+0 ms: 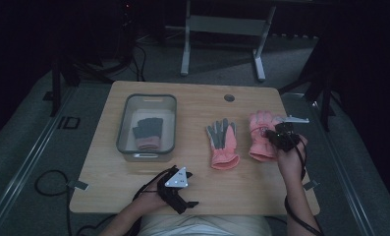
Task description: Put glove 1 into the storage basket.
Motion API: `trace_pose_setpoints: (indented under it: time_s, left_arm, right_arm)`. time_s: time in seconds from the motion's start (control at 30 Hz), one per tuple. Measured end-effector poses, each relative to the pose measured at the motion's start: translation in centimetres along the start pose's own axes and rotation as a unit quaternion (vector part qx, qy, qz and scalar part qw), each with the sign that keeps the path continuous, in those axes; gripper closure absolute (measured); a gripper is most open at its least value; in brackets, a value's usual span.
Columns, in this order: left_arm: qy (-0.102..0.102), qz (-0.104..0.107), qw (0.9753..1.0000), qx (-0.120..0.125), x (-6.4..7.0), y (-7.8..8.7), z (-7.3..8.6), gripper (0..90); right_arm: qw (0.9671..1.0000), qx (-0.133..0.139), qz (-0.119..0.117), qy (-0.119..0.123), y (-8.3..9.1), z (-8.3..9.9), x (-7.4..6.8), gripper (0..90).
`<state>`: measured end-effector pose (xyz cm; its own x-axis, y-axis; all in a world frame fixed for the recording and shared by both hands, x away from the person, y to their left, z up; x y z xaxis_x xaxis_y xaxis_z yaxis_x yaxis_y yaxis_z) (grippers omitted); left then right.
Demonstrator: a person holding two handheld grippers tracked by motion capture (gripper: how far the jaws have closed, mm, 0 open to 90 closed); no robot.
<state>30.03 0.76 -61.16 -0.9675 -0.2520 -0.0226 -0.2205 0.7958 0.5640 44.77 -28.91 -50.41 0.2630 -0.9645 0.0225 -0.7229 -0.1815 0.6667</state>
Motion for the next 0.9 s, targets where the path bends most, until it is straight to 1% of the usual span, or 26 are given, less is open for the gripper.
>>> trace_pose_setpoints:
  time_s: [0.1,0.2,0.27,0.33,0.4,0.47,0.5,0.53,0.63,0.7,0.77,0.9]
  left_arm:
    - [-0.001,0.0,1.0,0.0,0.0,0.0,0.0,1.5]
    - [-0.002,-0.001,1.0,0.0,0.0,0.0,0.0,1.5]
    - [-0.002,0.0,1.0,0.0,0.0,0.0,0.0,1.5]
    - [-0.003,-0.001,1.0,0.0,-0.1,0.0,0.0,1.5]
    - [-0.003,-0.002,1.0,0.002,-0.1,0.1,-0.1,1.5]
    - [-0.004,-0.003,1.0,0.003,0.0,0.1,-0.1,1.5]
    - [-0.004,-0.006,1.0,0.004,0.0,0.2,-0.1,1.5]
    - [-0.005,-0.008,0.9999,0.006,0.0,0.2,-0.1,1.5]
    - [-0.003,-0.008,0.9999,0.006,-0.1,0.2,-0.1,1.5]
    - [-0.003,-0.008,1.0,0.005,-0.1,0.2,-0.1,1.5]
    - [-0.004,-0.007,1.0,0.004,-0.1,0.2,-0.1,1.5]
    - [-0.004,-0.006,1.0,0.004,0.0,0.2,-0.1,1.5]
  right_arm:
    - [0.9998,0.016,-0.008,0.005,0.9,-1.3,-1.2,88.6]
    - [0.9993,0.032,-0.018,0.012,1.7,-2.6,-2.9,88.6]
    - [0.9989,0.038,-0.025,0.011,2.0,-3.3,-4.0,88.6]
    - [0.9986,0.042,-0.031,0.014,2.2,-3.9,-5.0,88.7]
    - [0.998,0.046,-0.039,0.018,2.3,-4.4,-6.3,88.7]
    - [0.9972,0.045,-0.05,0.032,2.1,-4.7,-7.6,88.6]
    - [0.9968,0.045,-0.055,0.035,2.0,-4.8,-8.4,88.6]
    - [0.9965,0.044,-0.06,0.039,1.9,-4.8,-9.0,88.6]
    - [0.9961,0.036,-0.063,0.05,1.4,-4.6,-10.4,88.6]
    - [0.996,0.026,-0.068,0.051,0.9,-4.3,-11.1,88.7]
    - [0.9965,0.019,-0.064,0.051,0.3,-3.8,-11.4,88.6]
    - [0.9965,0.0,-0.064,0.054,-1.3,-2.6,-11.7,88.6]
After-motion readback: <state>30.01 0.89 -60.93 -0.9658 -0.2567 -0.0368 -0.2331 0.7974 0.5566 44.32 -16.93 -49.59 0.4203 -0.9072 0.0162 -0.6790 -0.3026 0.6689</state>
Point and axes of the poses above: each handheld gripper's, and its own axes: y roughly backward along the jaws, z roughly out of its underside, x roughly to its right, the point moved 7 cm from there along -y, roughly forward along the jaws
